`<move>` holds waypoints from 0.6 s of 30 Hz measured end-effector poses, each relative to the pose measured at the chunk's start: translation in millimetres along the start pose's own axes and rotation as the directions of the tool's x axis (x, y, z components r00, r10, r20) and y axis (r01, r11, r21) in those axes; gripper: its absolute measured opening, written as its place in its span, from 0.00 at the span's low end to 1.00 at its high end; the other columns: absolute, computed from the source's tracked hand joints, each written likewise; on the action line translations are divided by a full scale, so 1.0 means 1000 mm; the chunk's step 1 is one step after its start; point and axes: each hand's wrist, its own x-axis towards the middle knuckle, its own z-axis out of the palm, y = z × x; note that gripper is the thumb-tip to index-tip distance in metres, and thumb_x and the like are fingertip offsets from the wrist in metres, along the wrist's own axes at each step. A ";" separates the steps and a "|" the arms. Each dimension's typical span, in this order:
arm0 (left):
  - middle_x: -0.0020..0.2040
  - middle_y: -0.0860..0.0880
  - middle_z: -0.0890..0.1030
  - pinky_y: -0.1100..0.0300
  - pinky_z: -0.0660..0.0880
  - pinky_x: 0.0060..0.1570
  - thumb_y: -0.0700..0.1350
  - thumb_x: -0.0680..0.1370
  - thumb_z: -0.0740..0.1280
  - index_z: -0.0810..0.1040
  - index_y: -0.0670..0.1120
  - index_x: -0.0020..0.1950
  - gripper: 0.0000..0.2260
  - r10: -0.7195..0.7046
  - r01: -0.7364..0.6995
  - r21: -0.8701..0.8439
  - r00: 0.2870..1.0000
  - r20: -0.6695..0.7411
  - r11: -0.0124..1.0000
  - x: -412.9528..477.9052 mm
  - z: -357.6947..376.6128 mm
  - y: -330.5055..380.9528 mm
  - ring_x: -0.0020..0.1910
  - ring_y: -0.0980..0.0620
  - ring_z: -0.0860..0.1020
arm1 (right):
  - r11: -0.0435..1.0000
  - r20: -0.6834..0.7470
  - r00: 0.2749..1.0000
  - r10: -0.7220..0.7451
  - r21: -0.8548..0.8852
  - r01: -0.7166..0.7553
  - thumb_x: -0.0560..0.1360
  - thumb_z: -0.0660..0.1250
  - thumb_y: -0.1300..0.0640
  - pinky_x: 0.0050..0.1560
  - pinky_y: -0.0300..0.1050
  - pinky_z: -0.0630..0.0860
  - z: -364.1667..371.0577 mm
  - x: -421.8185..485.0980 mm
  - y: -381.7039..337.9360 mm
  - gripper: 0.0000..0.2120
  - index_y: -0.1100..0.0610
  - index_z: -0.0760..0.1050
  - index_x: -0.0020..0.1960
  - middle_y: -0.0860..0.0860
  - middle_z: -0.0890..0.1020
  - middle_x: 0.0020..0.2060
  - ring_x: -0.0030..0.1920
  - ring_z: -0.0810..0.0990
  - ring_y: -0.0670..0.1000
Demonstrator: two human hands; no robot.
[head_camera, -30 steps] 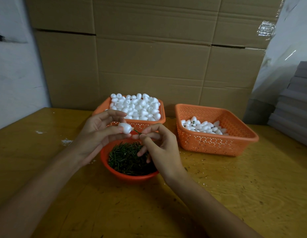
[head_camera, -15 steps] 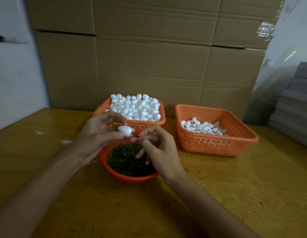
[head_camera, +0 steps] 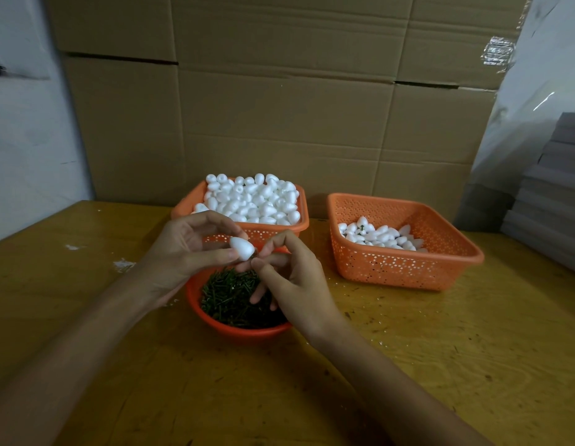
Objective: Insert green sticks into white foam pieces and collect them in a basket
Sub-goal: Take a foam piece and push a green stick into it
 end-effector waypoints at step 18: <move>0.58 0.39 0.86 0.56 0.84 0.50 0.39 0.68 0.80 0.85 0.53 0.55 0.18 -0.014 0.016 -0.022 0.998 0.060 1.000 -0.002 -0.001 0.000 0.56 0.44 0.86 | 0.992 0.046 0.999 -0.008 -0.126 0.014 0.84 0.67 0.59 0.30 0.47 0.77 0.001 0.000 0.003 0.10 0.51 0.65 0.55 0.47 0.88 0.53 0.37 0.87 0.54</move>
